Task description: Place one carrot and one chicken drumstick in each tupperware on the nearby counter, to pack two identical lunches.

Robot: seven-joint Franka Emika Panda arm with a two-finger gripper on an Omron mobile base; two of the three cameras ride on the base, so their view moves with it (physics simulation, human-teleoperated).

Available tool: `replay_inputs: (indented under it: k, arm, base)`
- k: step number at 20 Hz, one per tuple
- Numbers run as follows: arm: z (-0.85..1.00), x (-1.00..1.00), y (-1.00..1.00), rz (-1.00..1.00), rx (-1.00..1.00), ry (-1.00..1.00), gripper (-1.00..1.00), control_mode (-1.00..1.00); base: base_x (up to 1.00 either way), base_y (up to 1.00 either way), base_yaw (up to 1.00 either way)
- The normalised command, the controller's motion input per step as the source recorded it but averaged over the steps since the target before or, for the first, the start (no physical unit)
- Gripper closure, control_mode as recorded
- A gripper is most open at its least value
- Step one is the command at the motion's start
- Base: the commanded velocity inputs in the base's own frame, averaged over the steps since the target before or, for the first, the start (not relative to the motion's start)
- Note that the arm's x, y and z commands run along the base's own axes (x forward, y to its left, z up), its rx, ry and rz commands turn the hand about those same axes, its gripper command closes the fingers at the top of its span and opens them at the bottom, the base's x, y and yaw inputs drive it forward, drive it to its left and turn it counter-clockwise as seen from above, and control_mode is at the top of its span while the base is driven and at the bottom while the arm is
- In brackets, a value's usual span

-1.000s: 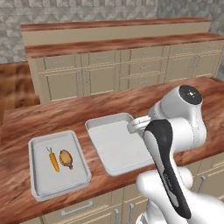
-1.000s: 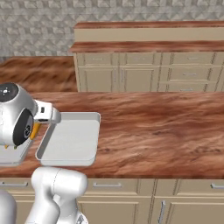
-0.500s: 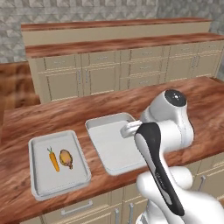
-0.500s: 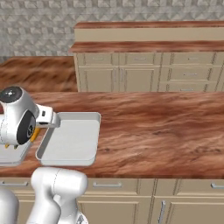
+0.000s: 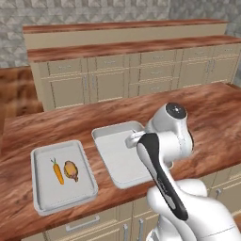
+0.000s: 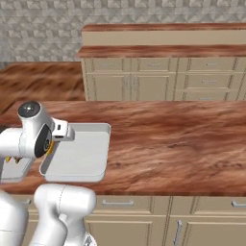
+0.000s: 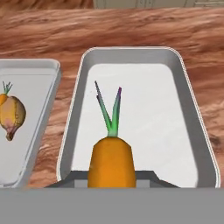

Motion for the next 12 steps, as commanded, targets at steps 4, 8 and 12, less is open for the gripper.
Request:
replay_inputs:
  k: [4, 8, 12]
  arm:
    - [-0.46, 0.50, 0.09, 0.00, 0.00, 0.00, 1.00, -1.00]
    - [-0.44, 0.49, 0.18, 0.00, 0.00, 0.00, 1.00, -1.00]
    - [-0.35, 0.47, 0.18, -0.01, 0.00, 0.02, 1.00, -1.00]
  base:
    - [0.00, 0.00, 0.00]
    - [0.00, 0.00, 0.00]
    - [0.00, 0.00, 0.00]
